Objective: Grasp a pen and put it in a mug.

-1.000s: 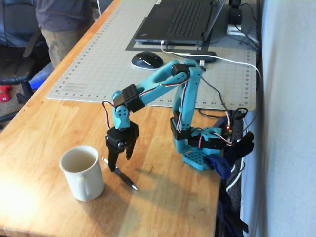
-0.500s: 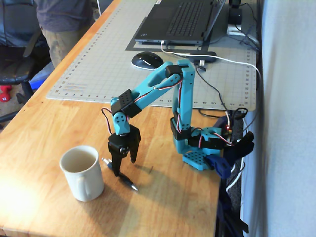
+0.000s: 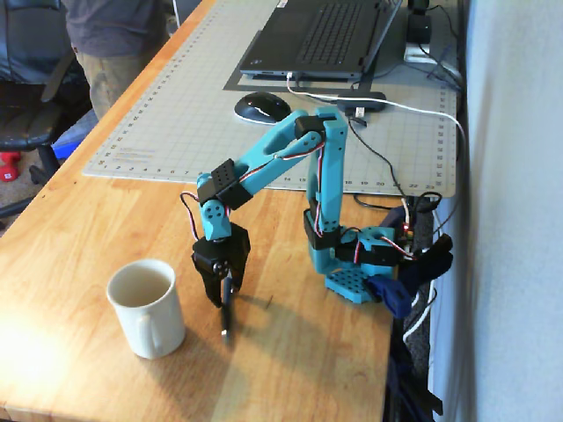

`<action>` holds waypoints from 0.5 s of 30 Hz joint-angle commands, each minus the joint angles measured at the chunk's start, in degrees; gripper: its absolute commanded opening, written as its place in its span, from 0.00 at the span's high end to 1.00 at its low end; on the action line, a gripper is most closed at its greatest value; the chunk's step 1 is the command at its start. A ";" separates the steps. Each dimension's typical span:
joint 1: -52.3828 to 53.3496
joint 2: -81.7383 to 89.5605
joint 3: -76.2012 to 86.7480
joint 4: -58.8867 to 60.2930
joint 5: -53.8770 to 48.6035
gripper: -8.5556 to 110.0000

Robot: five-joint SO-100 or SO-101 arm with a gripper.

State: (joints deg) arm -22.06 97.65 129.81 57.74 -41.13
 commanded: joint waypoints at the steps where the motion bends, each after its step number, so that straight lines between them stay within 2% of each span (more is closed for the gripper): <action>1: -0.44 0.35 -2.55 -0.44 0.26 0.87; 6: -0.44 0.26 -2.46 -0.44 0.00 0.93; 15: 0.26 3.69 -3.52 -0.44 -0.18 0.93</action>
State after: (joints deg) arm -22.06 97.65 129.81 57.74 -41.31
